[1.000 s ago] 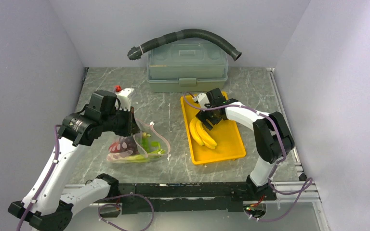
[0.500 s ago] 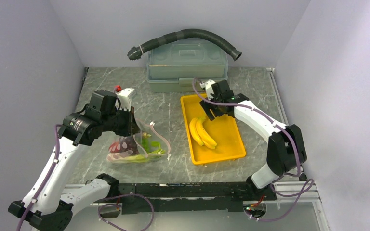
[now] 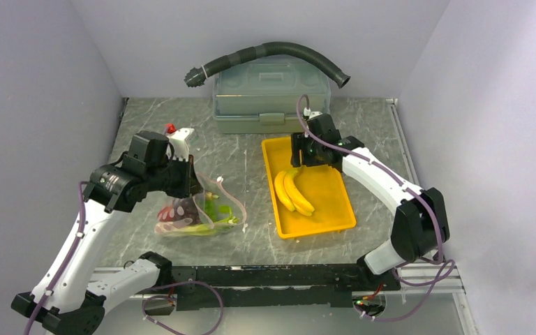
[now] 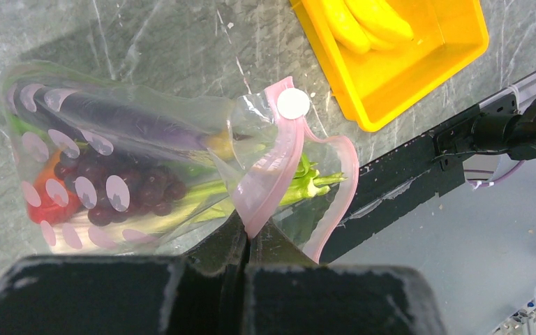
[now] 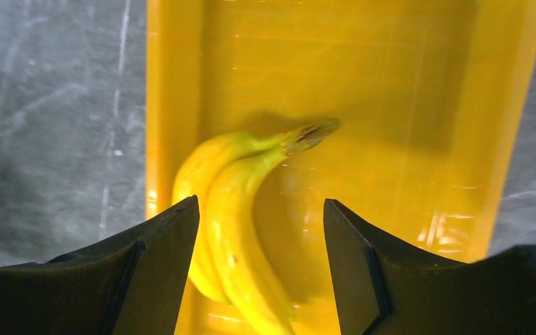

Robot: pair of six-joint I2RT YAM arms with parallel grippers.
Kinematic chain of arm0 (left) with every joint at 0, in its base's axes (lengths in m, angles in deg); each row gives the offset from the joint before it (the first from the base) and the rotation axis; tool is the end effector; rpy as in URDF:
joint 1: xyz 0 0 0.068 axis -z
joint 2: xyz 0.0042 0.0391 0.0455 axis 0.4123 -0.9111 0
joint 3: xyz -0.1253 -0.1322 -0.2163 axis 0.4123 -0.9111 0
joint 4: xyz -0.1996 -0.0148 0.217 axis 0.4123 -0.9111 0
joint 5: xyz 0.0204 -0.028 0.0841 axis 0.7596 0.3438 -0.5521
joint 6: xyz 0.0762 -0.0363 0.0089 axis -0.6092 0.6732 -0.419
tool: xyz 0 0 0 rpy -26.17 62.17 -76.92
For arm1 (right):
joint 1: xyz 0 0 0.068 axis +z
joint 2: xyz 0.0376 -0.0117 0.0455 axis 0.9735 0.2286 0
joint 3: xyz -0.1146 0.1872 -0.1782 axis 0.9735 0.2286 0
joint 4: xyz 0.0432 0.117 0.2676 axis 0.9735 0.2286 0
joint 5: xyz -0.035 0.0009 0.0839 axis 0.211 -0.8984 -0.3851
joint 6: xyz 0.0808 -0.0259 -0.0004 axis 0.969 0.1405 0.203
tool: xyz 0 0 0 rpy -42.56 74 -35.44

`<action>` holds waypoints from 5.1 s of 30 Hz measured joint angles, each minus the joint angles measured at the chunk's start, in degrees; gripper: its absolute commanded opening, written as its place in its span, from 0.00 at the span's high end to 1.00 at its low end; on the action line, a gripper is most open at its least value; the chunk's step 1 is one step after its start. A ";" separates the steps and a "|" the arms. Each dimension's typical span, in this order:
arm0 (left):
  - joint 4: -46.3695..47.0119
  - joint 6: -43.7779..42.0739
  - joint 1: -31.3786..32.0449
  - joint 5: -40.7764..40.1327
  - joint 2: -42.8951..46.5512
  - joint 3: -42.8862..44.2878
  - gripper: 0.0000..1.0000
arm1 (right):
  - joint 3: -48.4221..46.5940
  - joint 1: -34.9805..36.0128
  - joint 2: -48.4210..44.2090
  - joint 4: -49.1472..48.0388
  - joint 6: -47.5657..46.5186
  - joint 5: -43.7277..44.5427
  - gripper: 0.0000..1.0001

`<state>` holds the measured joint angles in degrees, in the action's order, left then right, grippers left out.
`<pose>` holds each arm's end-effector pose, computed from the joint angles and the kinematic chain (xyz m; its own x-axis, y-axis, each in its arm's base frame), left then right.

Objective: Place the food in the zip-top bag and seal the zipper
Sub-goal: Pick up the fake fruit from the bin, then place the fake fruit in the zipper food storage bag.

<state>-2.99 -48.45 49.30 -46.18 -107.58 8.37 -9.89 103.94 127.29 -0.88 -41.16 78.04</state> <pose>0.1842 -0.1051 0.3856 -0.7854 0.0484 -0.6170 0.3423 0.8645 -0.3680 0.3449 0.1759 0.2441 -0.7651 -0.1072 -0.6349 -0.2631 0.9520 0.1564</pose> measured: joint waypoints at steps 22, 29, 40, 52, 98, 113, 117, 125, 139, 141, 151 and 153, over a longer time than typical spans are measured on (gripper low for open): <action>-0.04 -0.09 0.00 0.02 1.57 -0.44 0.98 | 6.25 5.95 6.01 -9.35 33.64 15.28 0.20; -0.11 -0.79 0.00 -0.02 1.81 -0.57 0.98 | 5.18 5.95 12.07 -9.20 38.45 16.98 0.24; -0.15 -1.49 0.00 0.02 1.81 -0.59 0.98 | 3.65 5.90 14.86 -9.77 40.17 17.49 0.56; -0.44 -1.49 0.00 0.00 1.81 -0.59 0.98 | 3.61 4.90 14.91 -10.54 39.41 18.27 1.00; -0.55 2.14 0.00 0.48 1.77 -0.13 1.00 | 9.73 28.52 -25.46 -35.89 23.39 -8.74 1.00; -1.42 2.62 0.00 1.73 1.68 0.83 1.00 | 5.53 34.34 -21.18 -49.27 27.19 -26.80 1.00; -2.10 2.62 0.00 2.54 1.68 1.22 1.00 | 5.49 34.82 -18.21 -55.23 30.25 -31.58 1.00; -3.17 2.67 0.00 4.46 1.68 2.97 1.00 | 1.66 36.13 -9.86 -64.35 34.93 -37.97 1.00; -4.98 2.47 0.00 7.28 1.70 5.22 1.00 | 1.55 36.65 -1.90 -78.42 39.89 -45.77 1.00; -5.40 2.23 0.00 7.89 1.73 5.22 1.00 | 1.55 36.65 -1.70 -79.71 39.98 -46.69 1.00; -6.32 1.64 0.00 9.49 2.36 5.46 1.00 | 3.61 36.65 -0.37 -85.85 41.46 -50.42 1.00; -6.64 1.46 0.00 9.66 2.40 5.70 1.00 | 4.81 36.65 -0.24 -86.60 41.53 -50.99 1.00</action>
<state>-9.64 -46.98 49.30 -36.52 -105.18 14.08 -5.08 140.60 127.05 -87.48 0.36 27.05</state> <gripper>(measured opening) 0.013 0.089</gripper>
